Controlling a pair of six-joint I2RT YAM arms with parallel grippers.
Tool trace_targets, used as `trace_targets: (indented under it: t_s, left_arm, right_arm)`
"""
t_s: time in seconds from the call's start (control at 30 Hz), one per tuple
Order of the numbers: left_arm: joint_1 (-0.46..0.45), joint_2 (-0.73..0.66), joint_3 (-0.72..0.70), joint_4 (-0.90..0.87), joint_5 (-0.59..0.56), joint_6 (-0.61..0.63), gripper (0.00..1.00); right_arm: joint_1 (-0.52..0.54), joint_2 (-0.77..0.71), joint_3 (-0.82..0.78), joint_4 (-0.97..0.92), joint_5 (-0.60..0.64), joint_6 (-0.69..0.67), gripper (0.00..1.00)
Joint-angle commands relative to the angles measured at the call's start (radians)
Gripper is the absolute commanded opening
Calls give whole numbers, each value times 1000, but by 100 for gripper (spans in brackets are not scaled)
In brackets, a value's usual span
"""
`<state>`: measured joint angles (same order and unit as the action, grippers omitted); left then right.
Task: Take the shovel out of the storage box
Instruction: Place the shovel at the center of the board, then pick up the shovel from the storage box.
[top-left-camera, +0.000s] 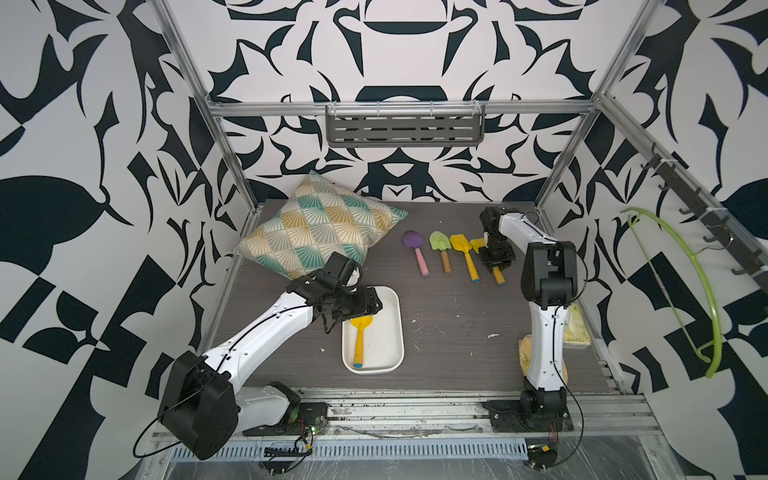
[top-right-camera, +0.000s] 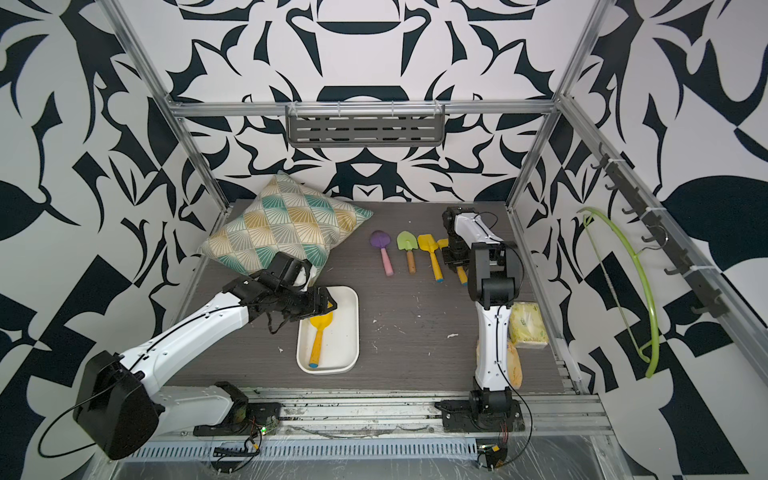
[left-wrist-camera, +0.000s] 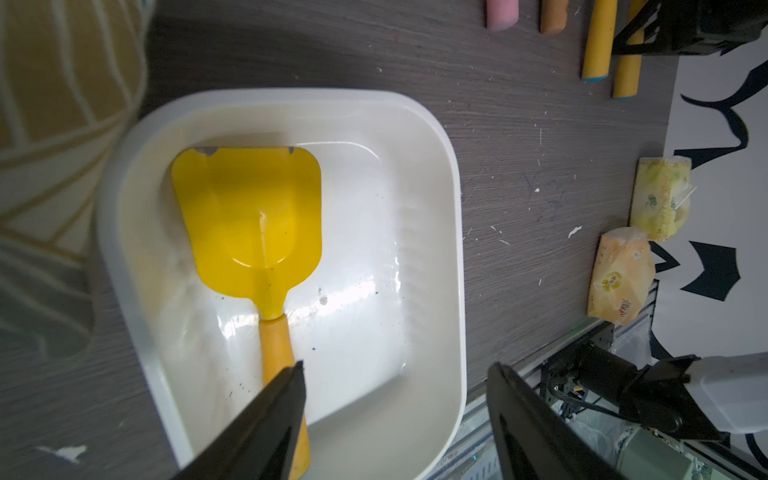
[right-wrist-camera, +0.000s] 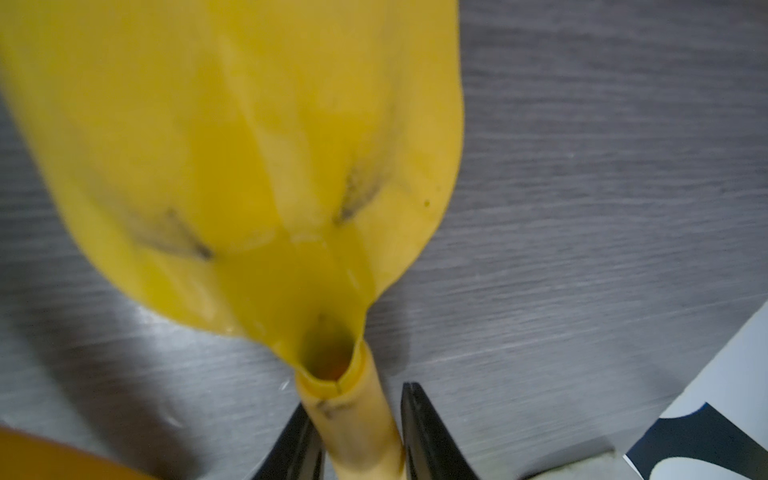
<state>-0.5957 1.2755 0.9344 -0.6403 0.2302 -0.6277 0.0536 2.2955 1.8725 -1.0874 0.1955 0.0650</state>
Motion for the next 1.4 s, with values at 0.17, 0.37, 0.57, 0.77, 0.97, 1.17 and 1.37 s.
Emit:
trace_targets:
  t_s: [0.17,0.37,0.57,0.77,0.97,1.17,1.37]
  left_arm:
    - [-118,97,101,-276,-204,-6,80]
    - [-171,217,141,-380,-332,-44,75]
    - [-185,306,126,-316,-342,-36,68]
    - [-185,409,123,-220,-297,-29,57]
    - [-185,477,110,-190,-282,-26,45]
    - [-195,512,111,-184,-283,-26,24]
    - [-197,461,145,-211,-281,-16,5]
  right_arm:
    - [-13,-142,-61,-5,-82,45,36]
    - [-24,-290,-150,27,-105,62,36]
    - [-23,-433,-182,35,-186,62,36]
    - [-21,-632,-309,148,-258,62,35]
    - [-21,-709,-366,173,-315,70,35]
    - [-19,-751,-421,213,-352,97,34]
    - [3,-779,-445,224,-321,97,32]
